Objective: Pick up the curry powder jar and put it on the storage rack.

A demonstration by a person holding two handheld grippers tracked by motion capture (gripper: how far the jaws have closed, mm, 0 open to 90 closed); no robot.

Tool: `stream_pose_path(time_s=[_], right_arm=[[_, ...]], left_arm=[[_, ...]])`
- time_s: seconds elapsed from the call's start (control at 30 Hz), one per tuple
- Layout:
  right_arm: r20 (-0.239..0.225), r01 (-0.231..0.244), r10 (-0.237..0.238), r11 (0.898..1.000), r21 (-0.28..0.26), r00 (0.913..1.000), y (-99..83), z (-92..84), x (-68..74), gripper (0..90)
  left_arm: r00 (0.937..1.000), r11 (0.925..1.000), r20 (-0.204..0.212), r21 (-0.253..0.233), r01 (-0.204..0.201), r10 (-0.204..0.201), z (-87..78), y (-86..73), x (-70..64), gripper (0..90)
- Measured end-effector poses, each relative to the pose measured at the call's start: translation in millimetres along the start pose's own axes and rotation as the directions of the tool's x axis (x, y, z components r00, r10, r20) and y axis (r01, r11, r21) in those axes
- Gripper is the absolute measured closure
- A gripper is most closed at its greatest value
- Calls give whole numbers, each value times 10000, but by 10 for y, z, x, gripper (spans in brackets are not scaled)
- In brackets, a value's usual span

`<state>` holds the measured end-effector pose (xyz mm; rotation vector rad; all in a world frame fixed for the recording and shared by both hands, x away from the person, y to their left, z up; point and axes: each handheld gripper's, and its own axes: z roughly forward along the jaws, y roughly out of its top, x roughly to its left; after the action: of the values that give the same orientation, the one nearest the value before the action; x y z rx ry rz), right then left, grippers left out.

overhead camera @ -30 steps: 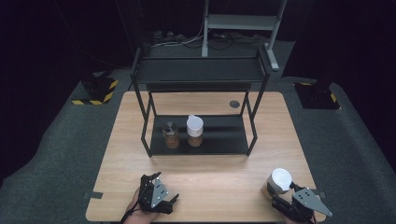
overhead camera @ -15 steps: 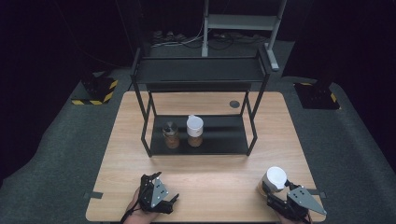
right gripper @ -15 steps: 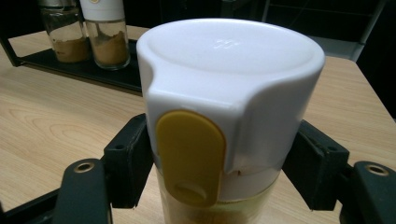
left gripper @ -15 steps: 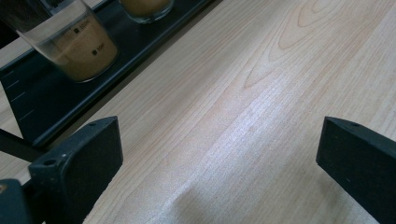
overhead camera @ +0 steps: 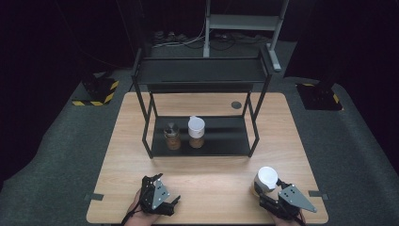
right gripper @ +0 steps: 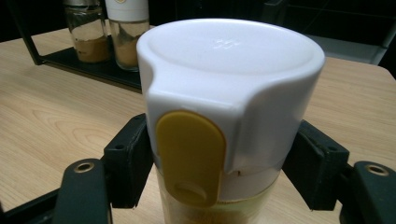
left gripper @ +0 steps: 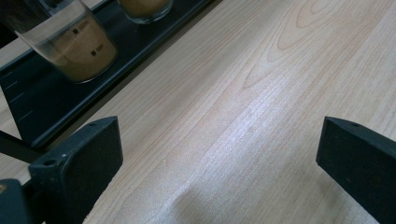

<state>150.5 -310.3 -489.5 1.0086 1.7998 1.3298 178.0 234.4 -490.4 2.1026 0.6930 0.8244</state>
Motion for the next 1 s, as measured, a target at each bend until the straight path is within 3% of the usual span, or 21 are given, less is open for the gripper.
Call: stream_pose_path(time_s=[1.0], right_arm=[[-876,120,-132,9998,-146,9961,176,333,225,304]], left_arm=[[9998,9999,181,-160,30,-27,-12,-29,41,8]])
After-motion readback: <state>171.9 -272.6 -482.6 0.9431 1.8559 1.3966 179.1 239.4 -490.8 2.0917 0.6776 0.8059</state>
